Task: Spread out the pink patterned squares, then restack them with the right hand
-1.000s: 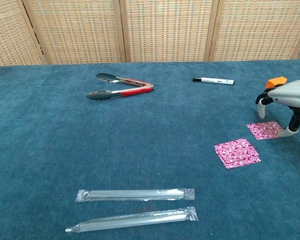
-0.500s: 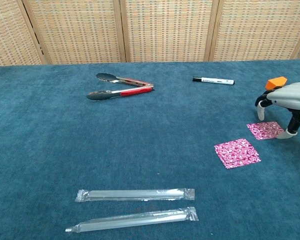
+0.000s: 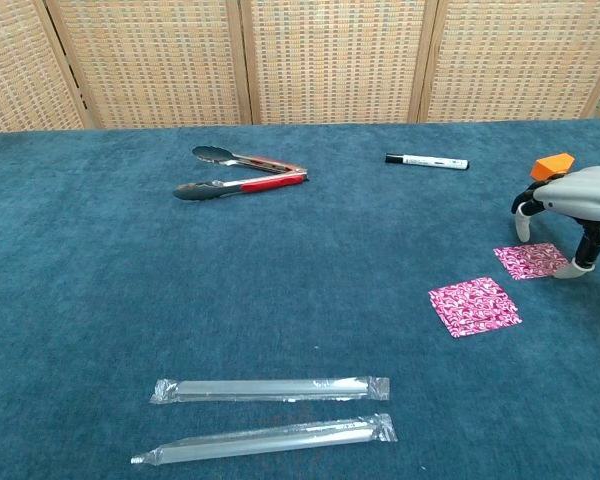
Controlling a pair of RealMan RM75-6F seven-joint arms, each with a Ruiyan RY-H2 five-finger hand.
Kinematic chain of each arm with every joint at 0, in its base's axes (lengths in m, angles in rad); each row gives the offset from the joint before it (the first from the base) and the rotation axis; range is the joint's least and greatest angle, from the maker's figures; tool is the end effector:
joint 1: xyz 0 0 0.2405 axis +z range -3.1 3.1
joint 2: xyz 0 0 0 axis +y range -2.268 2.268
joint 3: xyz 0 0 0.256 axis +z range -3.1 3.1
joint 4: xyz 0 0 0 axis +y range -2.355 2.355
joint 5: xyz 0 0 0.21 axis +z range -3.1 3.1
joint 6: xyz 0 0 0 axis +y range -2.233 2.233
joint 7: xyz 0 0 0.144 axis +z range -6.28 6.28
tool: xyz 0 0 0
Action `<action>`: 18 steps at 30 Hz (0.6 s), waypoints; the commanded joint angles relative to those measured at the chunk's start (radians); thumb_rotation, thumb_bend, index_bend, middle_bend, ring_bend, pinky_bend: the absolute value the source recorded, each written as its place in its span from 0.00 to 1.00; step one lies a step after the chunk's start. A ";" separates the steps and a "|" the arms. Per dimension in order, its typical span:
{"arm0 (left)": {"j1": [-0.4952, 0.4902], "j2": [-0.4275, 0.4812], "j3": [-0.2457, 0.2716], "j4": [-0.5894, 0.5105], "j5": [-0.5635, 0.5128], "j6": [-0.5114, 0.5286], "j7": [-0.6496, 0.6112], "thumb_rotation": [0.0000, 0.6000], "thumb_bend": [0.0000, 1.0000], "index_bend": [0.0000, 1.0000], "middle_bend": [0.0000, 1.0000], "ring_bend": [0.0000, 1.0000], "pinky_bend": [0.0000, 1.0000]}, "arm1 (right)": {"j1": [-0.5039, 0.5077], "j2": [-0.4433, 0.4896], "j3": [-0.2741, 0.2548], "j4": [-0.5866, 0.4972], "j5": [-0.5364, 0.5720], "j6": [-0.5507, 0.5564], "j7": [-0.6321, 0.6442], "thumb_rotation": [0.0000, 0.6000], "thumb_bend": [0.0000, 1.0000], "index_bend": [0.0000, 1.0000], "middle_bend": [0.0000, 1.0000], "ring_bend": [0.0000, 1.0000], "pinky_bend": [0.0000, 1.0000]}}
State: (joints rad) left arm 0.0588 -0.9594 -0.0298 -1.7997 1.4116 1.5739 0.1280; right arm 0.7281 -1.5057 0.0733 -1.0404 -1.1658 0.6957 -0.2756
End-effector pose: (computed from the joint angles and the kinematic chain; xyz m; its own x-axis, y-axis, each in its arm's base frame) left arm -0.3147 0.1301 0.2051 0.4875 0.0162 0.8730 0.8529 0.2051 -0.4801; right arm -0.2782 -0.3866 0.0191 0.7304 -0.3449 0.5895 -0.6805 -0.2939 0.6712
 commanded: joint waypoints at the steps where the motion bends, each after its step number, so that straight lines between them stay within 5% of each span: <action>1: 0.000 0.000 0.000 0.000 0.000 -0.001 0.000 1.00 0.12 0.08 0.00 0.00 0.00 | -0.001 -0.001 -0.001 0.002 0.000 -0.001 0.000 1.00 0.26 0.33 0.13 0.00 0.00; 18: -0.002 -0.001 -0.001 -0.001 -0.001 -0.003 0.004 1.00 0.12 0.08 0.00 0.00 0.00 | -0.010 -0.009 -0.003 0.013 -0.004 0.000 0.003 1.00 0.26 0.33 0.14 0.00 0.00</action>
State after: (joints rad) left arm 0.0572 -0.9606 -0.0305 -1.8009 1.4105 1.5713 0.1320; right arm 0.7184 -1.5143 0.0706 -1.0276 -1.1697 0.6960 -0.2730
